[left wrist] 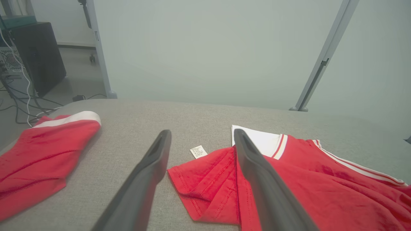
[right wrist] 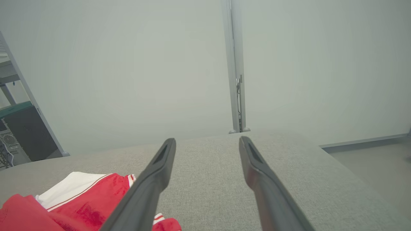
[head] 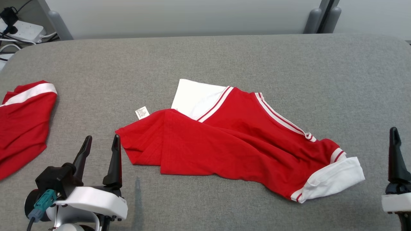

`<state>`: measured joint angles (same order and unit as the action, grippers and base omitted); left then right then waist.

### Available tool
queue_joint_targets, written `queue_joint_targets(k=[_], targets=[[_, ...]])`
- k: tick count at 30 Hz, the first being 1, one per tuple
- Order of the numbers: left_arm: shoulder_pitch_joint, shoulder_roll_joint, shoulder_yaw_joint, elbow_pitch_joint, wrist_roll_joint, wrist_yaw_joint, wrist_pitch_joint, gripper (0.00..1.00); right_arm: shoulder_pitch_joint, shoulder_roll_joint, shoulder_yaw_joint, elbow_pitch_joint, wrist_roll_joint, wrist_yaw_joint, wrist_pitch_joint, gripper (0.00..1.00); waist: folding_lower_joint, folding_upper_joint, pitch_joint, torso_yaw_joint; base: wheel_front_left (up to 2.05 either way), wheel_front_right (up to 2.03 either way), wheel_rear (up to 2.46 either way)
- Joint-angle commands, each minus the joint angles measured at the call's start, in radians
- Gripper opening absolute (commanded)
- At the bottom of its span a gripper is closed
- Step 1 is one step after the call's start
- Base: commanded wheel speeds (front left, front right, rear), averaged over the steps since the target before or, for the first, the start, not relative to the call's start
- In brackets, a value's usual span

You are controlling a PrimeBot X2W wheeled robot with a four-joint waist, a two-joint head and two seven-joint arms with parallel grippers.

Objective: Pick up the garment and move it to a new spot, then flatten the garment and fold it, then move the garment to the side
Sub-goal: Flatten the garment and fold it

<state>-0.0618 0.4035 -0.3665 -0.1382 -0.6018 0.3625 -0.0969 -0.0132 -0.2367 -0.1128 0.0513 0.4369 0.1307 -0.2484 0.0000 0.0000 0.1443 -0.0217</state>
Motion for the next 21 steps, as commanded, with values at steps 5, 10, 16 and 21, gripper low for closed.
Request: queue_joint_targets(k=[5, 10, 16, 21], targets=[[-0.016, 0.03, 0.027, -0.024, 0.004, 0.009, 0.005, 1.0, -0.055, 0.018, 0.088, -0.056, -0.142, 0.0, -0.005, 1.0, 0.0, 0.0, -0.048, 0.023, 0.0, 0.0, 0.0], [0.019, 0.028, 0.021, -0.018, 0.006, 0.027, 0.007, 1.0, -0.008, 0.054, 0.116, -0.042, -0.212, 0.0, 0.021, 1.0, 0.0, 0.0, -0.093, 0.038, 0.0, 0.0, 0.0], [0.068, 0.028, 0.018, -0.011, -0.001, 0.04, 0.004, 1.0, 0.06, 0.086, 0.132, -0.015, -0.225, 0.0, 0.034, 1.0, 0.0, 0.0, -0.122, 0.04, 0.0, 0.0, 0.0], [0.076, 0.031, 0.019, -0.014, -0.002, 0.046, 0.005, 1.0, 0.06, 0.085, 0.141, -0.013, -0.224, 0.0, 0.038, 1.0, 0.0, 0.0, -0.123, 0.036, 0.0, 0.0, 0.0]])
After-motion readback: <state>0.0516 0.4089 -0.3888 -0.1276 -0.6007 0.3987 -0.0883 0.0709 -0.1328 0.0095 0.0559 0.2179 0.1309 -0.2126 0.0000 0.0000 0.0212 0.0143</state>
